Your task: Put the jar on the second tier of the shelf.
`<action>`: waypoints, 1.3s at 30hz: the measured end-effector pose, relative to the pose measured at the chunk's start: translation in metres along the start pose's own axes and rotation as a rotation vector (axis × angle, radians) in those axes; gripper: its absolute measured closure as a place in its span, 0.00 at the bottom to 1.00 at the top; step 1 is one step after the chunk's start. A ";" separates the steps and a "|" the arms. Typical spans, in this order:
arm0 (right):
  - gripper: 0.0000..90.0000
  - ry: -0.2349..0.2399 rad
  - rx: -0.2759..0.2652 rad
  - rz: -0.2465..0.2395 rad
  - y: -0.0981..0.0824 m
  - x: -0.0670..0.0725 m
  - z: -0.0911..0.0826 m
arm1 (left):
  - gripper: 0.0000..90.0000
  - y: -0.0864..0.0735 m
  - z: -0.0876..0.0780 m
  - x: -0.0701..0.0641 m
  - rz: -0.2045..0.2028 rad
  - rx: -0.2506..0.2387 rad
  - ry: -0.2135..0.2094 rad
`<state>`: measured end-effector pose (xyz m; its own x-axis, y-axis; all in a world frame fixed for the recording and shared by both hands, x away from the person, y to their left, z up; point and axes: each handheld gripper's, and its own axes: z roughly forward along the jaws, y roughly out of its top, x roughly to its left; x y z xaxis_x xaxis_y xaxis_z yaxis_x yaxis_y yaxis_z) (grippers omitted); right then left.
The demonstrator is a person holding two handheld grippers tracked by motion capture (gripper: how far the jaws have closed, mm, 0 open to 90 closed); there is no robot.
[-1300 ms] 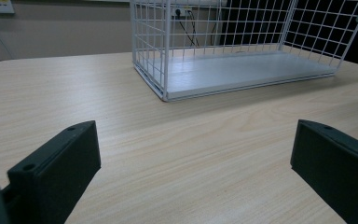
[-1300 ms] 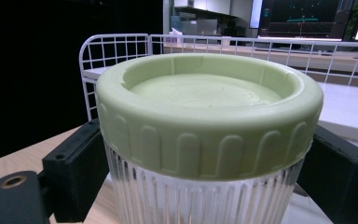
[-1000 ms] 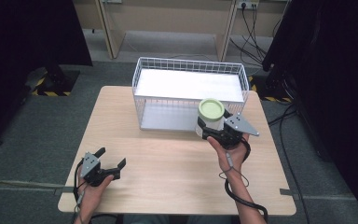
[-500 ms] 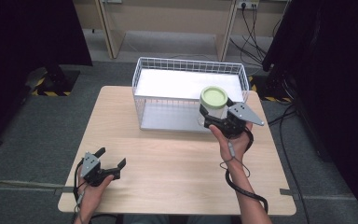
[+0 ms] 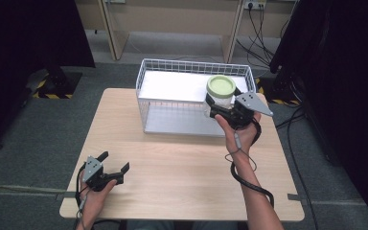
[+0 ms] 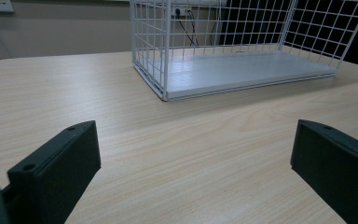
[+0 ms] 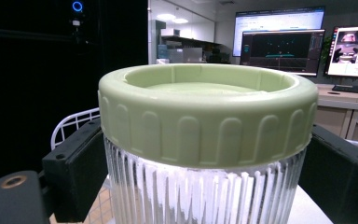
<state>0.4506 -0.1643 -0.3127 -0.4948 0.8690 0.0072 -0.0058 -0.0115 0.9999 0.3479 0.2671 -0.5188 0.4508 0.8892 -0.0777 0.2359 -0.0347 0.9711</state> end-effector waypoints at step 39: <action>0.13 -0.099 0.059 0.058 0.025 -0.032 0.099 | 0.01 0.000 0.000 0.001 -0.006 0.000 -0.008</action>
<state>0.5526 -0.1433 -0.2865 -0.4046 0.9123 0.0629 0.0724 -0.0366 0.9967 0.3483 0.2677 -0.5188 0.4564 0.8857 -0.0849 0.2386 -0.0298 0.9707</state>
